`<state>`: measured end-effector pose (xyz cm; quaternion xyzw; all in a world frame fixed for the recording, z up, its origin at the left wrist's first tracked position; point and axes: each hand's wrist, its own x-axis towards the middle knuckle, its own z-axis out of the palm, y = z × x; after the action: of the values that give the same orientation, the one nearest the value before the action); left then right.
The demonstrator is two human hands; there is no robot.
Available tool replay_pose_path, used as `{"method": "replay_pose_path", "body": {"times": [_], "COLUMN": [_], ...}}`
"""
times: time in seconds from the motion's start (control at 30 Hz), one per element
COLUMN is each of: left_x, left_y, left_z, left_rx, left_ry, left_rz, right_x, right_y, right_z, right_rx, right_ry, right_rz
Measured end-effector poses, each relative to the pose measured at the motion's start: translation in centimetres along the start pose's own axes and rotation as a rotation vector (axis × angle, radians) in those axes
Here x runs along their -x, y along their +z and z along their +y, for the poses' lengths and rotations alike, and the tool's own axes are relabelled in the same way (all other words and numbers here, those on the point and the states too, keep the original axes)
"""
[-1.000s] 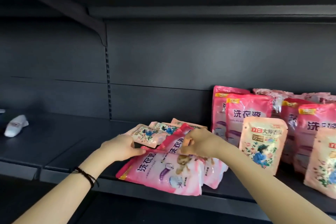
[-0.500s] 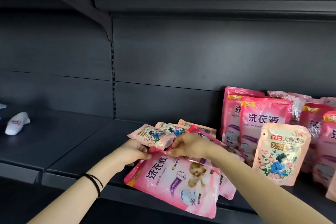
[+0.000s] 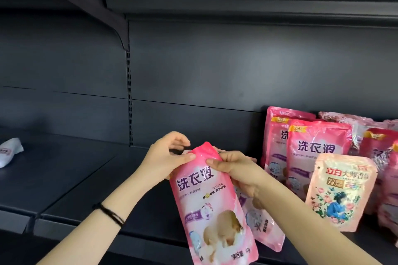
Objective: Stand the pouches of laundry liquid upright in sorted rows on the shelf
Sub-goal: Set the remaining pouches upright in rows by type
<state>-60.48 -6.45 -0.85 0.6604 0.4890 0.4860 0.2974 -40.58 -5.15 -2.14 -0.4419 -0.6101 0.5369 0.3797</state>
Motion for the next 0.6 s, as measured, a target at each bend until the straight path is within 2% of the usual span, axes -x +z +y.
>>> {"method": "replay_pose_path", "body": {"times": [0.1, 0.2, 0.3, 0.4, 0.5, 0.6], "left_x": [0.6, 0.7, 0.6, 0.5, 0.6, 1.7], "left_y": [-0.7, -1.5, -1.6, -1.3, -1.1, -0.9], "left_z": [0.1, 1.1, 1.8, 2.7, 2.3, 0.7], "left_rx": [0.124, 0.319, 0.490, 0.466, 0.436, 0.355], "left_ry": [-0.070, -0.179, -0.164, -0.071, -0.054, -0.038], "left_rz": [0.025, -0.065, -0.139, -0.018, 0.105, 0.064], "right_x": [0.7, 0.9, 0.4, 0.1, -0.1, 0.4], "right_y": [-0.5, -0.3, 0.4, 1.6, 2.8, 3.3], "right_z": [-0.8, -2.6, -3.9, -3.8, -2.3, -0.4], "right_rx": [-0.099, -0.228, -0.319, -0.404, -0.419, -0.292], "right_ry": [-0.061, -0.189, -0.309, -0.375, -0.375, -0.318], "right_rz": [0.015, 0.042, 0.075, 0.118, 0.163, 0.213]}}
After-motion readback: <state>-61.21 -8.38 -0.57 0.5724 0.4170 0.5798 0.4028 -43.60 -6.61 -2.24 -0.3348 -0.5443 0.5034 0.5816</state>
